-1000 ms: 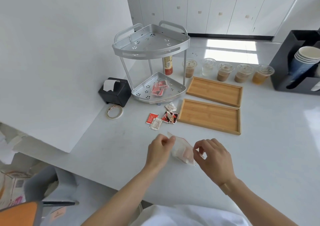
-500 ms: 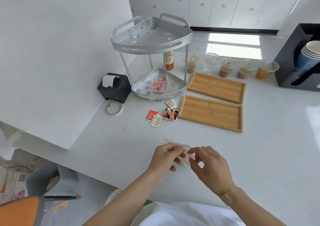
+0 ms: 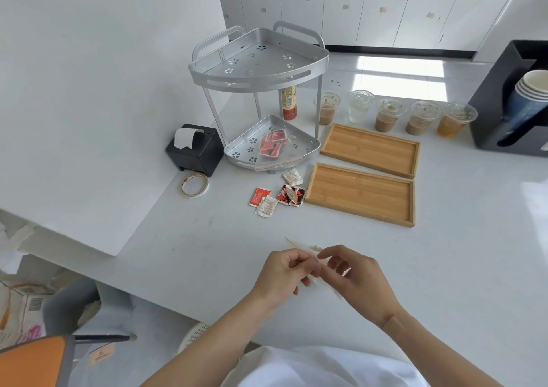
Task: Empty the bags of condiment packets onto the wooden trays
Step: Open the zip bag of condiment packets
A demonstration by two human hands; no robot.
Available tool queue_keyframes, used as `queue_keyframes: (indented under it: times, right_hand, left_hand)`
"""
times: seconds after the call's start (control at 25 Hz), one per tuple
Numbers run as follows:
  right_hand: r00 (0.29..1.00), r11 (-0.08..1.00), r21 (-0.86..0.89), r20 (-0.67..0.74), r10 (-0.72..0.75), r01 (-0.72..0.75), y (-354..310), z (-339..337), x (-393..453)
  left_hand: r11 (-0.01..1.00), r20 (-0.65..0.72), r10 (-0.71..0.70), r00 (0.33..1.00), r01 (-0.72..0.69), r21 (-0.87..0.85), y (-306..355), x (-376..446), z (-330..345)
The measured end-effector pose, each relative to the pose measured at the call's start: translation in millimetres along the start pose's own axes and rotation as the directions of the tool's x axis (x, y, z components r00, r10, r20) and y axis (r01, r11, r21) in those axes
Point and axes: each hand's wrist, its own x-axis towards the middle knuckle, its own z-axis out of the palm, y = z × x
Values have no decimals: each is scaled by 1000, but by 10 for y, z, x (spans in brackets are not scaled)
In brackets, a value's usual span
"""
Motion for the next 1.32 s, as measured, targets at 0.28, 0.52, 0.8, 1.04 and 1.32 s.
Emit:
queue_keyframes:
  times: [0.28,0.52,0.8,1.04,1.32]
  right_hand:
    - [945,996,-24,314,93,-90,-34,-221,303]
    - [940,992,-61,317,126,-112,-129,-218,296]
    - [919,982,-19,350,180,-185,-92,-248,302]
    - [934,900,-434,338,114,48,-136,-199,339]
    - [957,928,-361,290,22,88,-113,-187,368]
  left_hand:
    - [968,101,111,989,-131,214,30,47,-94]
    - [922,163,160,974,-206,328,75,100,-108]
    - [936,161,132,978,-176,305,61,97,-89]
    - [885,140,134,981,-182,428,50,111,-10]
    - [899,145,97,985,-149,412,177,132,4]
